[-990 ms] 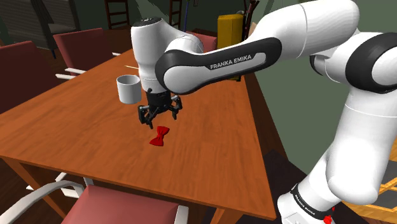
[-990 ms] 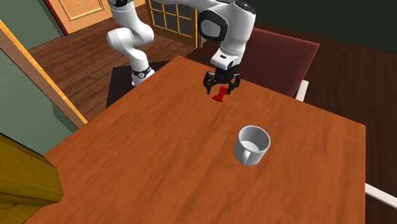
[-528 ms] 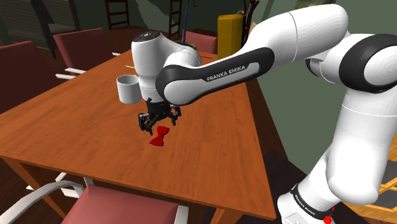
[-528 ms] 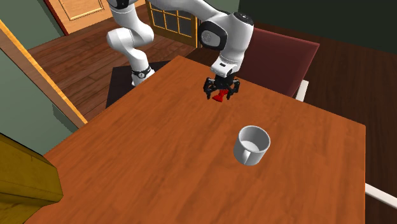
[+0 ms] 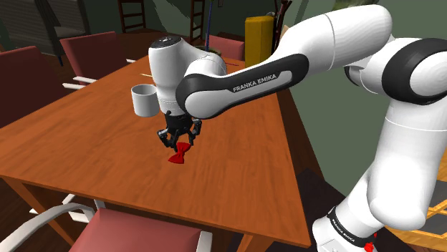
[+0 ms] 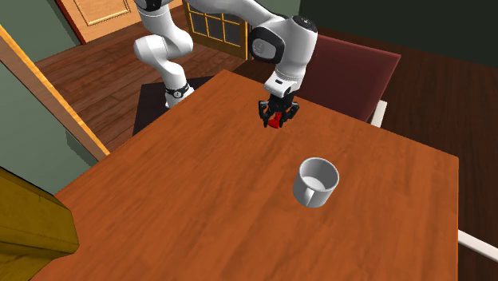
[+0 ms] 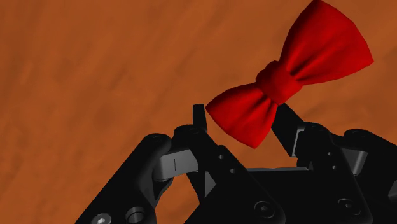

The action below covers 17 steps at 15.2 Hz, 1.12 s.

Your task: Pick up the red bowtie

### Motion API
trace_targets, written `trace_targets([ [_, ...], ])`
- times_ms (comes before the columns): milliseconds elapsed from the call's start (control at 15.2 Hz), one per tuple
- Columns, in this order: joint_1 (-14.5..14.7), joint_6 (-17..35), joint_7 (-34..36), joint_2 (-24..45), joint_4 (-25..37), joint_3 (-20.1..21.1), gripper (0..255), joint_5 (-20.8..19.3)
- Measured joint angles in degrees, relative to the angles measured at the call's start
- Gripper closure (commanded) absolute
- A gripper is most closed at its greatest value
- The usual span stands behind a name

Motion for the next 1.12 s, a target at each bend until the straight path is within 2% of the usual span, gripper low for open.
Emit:
trace_targets([
  [264,-0.03,-0.81,-0.27,-0.27,0.60,0.08,255,0.23],
  [1122,0.06,-9.33,-2.33,-2.65,7.33,0.82,255,2.11],
])
